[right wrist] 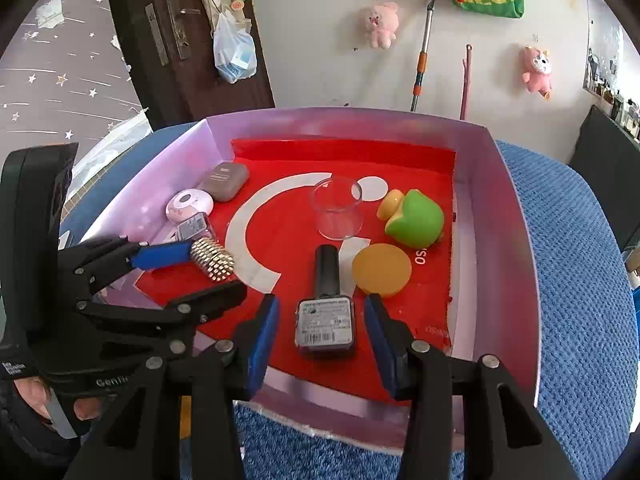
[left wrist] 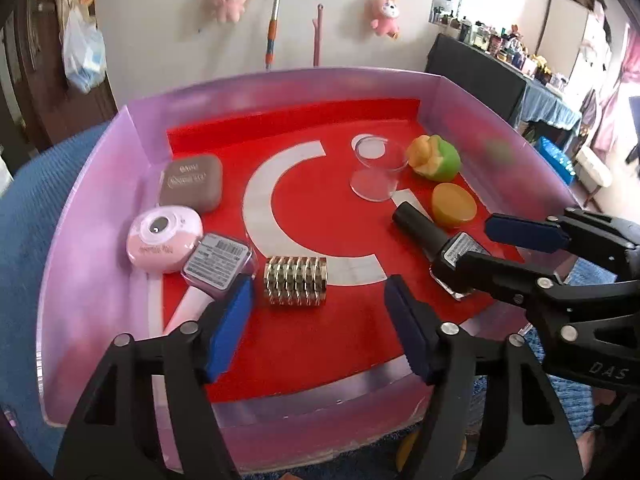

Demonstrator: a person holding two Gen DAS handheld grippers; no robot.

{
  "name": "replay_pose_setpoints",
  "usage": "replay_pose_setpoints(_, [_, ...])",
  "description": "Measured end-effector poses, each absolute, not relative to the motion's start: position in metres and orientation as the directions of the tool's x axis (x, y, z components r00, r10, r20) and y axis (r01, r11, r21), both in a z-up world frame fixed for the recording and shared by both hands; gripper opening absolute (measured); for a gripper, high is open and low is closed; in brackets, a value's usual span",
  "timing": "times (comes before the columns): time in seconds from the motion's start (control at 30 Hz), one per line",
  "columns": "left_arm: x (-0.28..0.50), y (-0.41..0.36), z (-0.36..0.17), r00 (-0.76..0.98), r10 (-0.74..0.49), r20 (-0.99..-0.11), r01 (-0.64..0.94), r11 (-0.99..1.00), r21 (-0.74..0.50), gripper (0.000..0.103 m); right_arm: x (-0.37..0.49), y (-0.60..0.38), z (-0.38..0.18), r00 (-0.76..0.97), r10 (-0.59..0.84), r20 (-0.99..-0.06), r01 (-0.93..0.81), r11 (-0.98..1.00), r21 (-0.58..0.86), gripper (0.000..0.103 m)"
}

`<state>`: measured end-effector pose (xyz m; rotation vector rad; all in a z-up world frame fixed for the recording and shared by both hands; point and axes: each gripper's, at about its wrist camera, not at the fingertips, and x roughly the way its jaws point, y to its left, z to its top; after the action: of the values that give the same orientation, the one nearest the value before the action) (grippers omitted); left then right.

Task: Organize rigid objects
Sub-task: 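Open the left gripper on the gold cube while the right gripper releases the black polish, then withdraw both grippers from the box toward the remaining items on the blanket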

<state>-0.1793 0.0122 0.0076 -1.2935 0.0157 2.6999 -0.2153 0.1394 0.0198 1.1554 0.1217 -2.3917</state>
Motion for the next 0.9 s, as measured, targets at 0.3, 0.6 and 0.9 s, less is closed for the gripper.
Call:
replay_pose_setpoints(0.3, [-0.160, 0.010, 0.024, -0.657, 0.119, -0.745, -0.126, -0.991, -0.047, 0.086, -0.188, 0.154, 0.033, -0.551, -0.419, -0.721, 0.456, -0.875, 0.160, 0.059])
replay_pose_setpoints(0.6, [-0.132, 0.002, 0.038, -0.698, 0.120, -0.706, -0.110, -0.992, -0.061, 0.099, -0.154, 0.163, 0.045, -0.582, -0.457, -0.673, 0.472, -0.864, 0.178, 0.077])
replay_pose_setpoints(0.9, [-0.110, 0.001, 0.044, -0.734, 0.123, -0.668, -0.101, -0.992, -0.072, 0.103, -0.129, 0.167, 0.045, -0.598, -0.470, -0.649, 0.476, -0.860, 0.184, 0.094])
